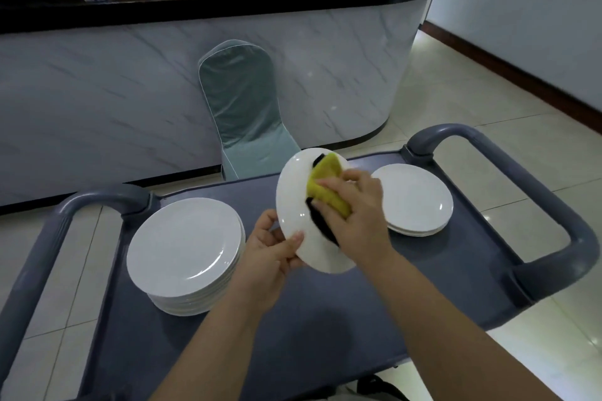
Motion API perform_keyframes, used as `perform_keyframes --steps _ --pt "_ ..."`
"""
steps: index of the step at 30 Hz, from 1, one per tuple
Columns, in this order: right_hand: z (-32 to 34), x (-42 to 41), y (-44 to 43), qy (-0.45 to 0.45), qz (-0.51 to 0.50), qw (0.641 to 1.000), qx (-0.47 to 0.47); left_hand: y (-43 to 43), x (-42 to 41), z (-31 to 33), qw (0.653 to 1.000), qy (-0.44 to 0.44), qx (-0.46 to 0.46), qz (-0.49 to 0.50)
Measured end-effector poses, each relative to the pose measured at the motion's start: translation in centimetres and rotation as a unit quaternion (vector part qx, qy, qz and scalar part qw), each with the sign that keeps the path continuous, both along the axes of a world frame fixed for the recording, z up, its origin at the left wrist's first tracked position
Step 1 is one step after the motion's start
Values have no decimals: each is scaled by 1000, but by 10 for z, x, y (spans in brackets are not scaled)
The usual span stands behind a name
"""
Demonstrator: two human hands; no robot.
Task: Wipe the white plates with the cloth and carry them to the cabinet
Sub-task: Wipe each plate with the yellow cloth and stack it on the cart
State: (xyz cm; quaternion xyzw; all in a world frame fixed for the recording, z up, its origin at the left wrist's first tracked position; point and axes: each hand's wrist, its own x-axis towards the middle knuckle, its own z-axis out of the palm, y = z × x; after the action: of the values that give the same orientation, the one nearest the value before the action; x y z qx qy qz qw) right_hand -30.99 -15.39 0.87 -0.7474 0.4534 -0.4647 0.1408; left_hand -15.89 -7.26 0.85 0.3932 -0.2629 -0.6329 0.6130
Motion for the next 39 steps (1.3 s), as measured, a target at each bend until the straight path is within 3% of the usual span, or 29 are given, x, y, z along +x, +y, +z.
perform_keyframes --steps 3,8,12,15,19,22,27,30,32,36,37,39 --pt "-19 -23 21 41 62 997 -11 -11 7 3 1000 24 3 14" --pt "-17 -65 -16 -12 -118 988 97 -16 -9 -2 998 -16 9 -62" --pt "-15 -34 -2 -11 -36 999 37 -36 -18 -1 999 -17 4 -51" --pt "-30 -59 8 30 5 1000 8 -48 -21 -6 998 -3 17 -58" --pt "-36 -116 -14 -12 -142 988 66 -52 -38 -16 990 -25 28 -134" --pt "-29 -115 -25 -24 -133 988 75 -65 -57 -13 982 -60 25 -176" --pt "-38 -134 -15 36 -1 999 32 -91 -81 -4 991 -68 51 -106" --pt "-51 -178 -20 43 -74 993 78 -110 -93 5 992 -100 38 -61" --pt "-55 -204 -24 13 -145 983 115 -129 -103 13 986 -165 15 -26" --pt "-55 -234 -36 -49 -221 967 117 -180 -141 24 919 -384 -78 54" --pt "-54 -239 -38 -60 -225 965 119 -192 -154 23 885 -453 -97 51" --pt "-53 -247 -40 -81 -225 962 128 -205 -179 17 782 -607 -131 49"
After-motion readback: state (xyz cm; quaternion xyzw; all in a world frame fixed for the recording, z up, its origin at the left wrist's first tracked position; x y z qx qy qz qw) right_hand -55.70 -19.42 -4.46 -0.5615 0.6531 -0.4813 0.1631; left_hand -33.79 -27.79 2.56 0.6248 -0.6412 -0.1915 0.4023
